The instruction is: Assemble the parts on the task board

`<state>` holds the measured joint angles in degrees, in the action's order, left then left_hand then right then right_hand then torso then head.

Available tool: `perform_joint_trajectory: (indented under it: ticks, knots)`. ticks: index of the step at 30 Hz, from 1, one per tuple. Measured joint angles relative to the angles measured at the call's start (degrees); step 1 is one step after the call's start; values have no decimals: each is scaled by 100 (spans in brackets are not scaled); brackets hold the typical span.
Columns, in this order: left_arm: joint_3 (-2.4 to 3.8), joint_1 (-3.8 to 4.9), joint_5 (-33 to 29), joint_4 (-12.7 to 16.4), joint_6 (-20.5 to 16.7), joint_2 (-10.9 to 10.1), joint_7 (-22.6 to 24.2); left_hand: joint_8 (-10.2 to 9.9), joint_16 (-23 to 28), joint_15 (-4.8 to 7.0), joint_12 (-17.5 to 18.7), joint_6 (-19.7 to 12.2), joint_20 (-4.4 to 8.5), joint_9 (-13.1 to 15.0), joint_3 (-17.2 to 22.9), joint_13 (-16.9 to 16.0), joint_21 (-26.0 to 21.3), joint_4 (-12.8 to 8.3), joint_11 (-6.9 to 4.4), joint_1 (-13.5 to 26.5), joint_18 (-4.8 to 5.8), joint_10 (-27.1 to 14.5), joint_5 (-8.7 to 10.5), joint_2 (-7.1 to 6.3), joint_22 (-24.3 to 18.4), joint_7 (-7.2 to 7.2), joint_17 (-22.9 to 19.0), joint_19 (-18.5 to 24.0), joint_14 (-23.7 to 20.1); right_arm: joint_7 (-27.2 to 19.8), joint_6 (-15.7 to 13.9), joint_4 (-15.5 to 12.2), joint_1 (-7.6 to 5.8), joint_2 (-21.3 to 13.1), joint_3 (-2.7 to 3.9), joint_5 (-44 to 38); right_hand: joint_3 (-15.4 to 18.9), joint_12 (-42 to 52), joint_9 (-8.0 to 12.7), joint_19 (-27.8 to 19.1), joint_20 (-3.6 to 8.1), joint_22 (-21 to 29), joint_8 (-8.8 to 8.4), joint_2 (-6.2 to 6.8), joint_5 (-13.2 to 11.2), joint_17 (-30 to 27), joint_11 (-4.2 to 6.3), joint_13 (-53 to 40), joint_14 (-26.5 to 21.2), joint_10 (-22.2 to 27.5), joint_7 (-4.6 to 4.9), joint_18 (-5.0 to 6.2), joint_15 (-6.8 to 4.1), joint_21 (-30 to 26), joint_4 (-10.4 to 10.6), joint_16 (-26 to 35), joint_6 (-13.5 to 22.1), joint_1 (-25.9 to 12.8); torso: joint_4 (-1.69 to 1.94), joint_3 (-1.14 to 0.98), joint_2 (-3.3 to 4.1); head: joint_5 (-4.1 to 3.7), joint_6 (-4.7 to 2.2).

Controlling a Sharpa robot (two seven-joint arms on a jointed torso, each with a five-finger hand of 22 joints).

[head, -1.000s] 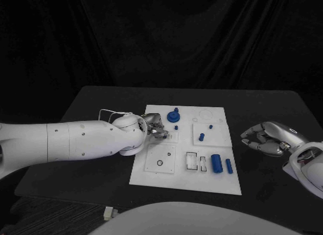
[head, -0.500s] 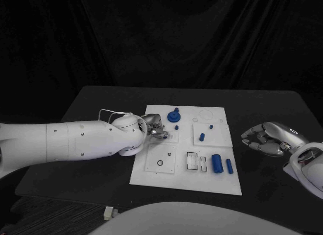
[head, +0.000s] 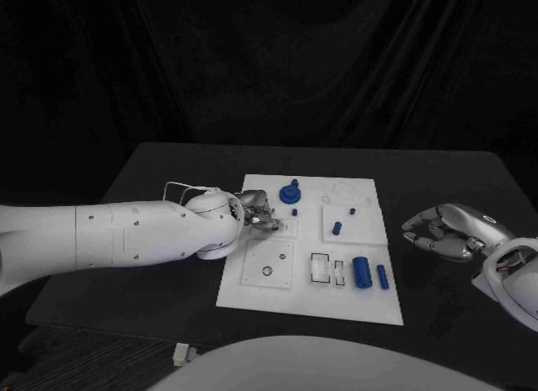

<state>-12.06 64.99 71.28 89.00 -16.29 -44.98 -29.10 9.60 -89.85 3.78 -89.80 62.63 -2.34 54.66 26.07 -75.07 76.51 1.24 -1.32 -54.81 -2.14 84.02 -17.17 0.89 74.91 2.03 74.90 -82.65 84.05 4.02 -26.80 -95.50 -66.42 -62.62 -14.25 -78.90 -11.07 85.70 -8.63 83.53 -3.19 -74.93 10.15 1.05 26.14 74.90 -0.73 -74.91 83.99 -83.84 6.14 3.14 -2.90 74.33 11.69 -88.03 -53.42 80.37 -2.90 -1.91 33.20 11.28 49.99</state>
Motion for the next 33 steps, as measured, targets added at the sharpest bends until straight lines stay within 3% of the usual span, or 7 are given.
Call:
perform_joint_trajectory:
  ticks: [3,8,10,19,26,28,33]
  knots:
    - [-13,-17,-46,-19,20,12,-2,9,0,0,0,-14,0,7,-311,0,-33,310,0,156,0,0,507,-41,0,-6,0,0,0,0,0,1,2,0,0,0,0,0,0,0,0,0,0,0,0,0,0,0,0,0,0,0,0,0,0,0,0,0,-1,1,0,-2,0]
    - [-4,-21,-110,-38,34,30,12,-166,0,0,0,-73,0,6,-823,0,-52,822,0,367,0,0,1001,-107,0,55,1,0,0,1,0,4,5,0,0,0,0,0,0,0,0,1,0,0,0,0,0,0,0,0,0,0,0,0,0,0,0,0,-2,1,-1,-9,0]
    - [0,-19,-131,-50,36,37,19,-221,0,0,0,-73,-22,6,-985,0,-55,985,0,417,0,0,1103,-116,0,55,4,21,0,2,0,7,6,0,0,0,0,0,0,0,0,1,0,0,0,0,0,0,0,0,0,0,0,0,0,0,0,0,-2,1,-1,-13,0]
    - [6,-16,-179,-88,59,56,51,-249,0,0,0,-17,-21,6,-1526,0,-75,1491,39,507,0,-2,1221,-25,0,107,5,21,0,3,1,11,10,2,0,0,0,0,0,0,0,1,0,0,0,0,0,0,0,0,0,0,0,0,0,0,0,0,-1,0,2,-31,0]
    - [8,-15,-191,-105,58,61,58,-232,0,0,0,68,-35,6,-1779,0,-75,1534,39,560,0,-2,1223,28,0,60,4,8,0,3,2,12,13,-1,0,0,-24,0,0,0,0,1,0,0,0,0,0,0,0,0,0,0,0,0,-23,0,0,0,0,1,6,-45,0]
    - [-3,-16,-194,-106,59,61,46,37,0,0,0,99,-25,96,-1935,0,-62,1530,15,540,0,-4,1223,49,0,35,4,-3,0,3,2,11,14,-3,0,0,-24,0,0,0,0,1,0,0,0,0,0,0,0,0,0,0,0,0,-24,0,0,0,0,1,7,-45,0]
    - [-19,-27,-205,-78,81,25,-12,608,0,52,0,0,30,923,-2279,0,1,1527,-42,417,0,0,1223,172,0,-62,4,-57,-9,-4,-6,6,16,-9,0,0,-24,0,0,0,0,2,0,0,0,0,0,0,0,0,0,0,0,0,-24,0,0,0,-1,2,9,-49,0]
